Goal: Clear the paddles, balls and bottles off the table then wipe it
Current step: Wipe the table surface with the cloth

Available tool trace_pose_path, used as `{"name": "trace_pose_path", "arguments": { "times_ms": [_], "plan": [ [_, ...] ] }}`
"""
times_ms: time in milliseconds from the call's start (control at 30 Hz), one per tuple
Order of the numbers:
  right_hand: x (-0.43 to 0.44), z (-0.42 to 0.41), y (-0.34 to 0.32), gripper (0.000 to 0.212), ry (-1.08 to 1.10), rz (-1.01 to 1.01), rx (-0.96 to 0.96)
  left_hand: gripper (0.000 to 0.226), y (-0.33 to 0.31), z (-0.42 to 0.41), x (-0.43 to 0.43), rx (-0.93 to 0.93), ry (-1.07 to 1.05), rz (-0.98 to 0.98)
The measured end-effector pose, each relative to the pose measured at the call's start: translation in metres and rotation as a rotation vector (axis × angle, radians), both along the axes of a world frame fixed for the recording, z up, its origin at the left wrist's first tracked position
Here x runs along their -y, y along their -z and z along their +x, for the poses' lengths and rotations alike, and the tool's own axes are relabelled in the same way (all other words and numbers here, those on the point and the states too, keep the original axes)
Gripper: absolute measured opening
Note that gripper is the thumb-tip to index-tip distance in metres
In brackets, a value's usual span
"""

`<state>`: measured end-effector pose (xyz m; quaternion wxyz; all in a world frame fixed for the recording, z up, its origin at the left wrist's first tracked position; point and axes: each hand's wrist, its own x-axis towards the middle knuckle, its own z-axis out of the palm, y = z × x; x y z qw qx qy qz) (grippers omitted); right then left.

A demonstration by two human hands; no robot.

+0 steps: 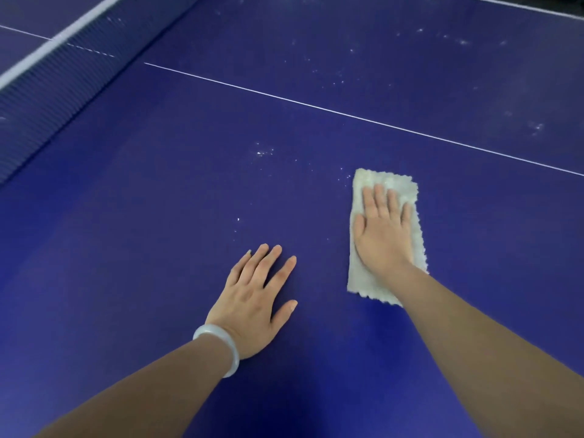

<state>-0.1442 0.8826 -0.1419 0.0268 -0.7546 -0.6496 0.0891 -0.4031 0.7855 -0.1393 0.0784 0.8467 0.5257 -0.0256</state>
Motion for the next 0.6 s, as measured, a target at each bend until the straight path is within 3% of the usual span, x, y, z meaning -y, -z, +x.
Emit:
{"name": "trace_pose_path", "arguments": {
  "times_ms": [100,233,333,400,533,600],
  "plan": [
    [0.046,0.013,0.002,0.062,-0.048,0.026,0.037,0.065,-0.002,0.000,0.000,0.002,-0.006,-0.006],
    [0.023,0.052,-0.002,0.060,0.378,-0.021,0.038,0.066,0.000,0.000,0.000,0.008,-0.010,-0.012],
    [-0.035,0.035,-0.005,0.061,0.451,-0.015,0.043,0.065,-0.002,0.000,0.000,0.019,-0.008,-0.003],
    [-0.072,0.010,-0.006,0.059,0.277,-0.027,0.012,0.064,-0.003,0.001,0.000,0.016,-0.004,0.010],
    [-0.068,-0.017,-0.004,0.056,-0.328,-0.030,0.014,0.064,-0.003,0.001,-0.001,0.014,-0.008,0.014],
    [-0.048,0.005,-0.002,0.057,-0.442,-0.009,0.060,0.064,-0.003,0.001,-0.001,0.022,-0.011,0.012]
  ]
}}
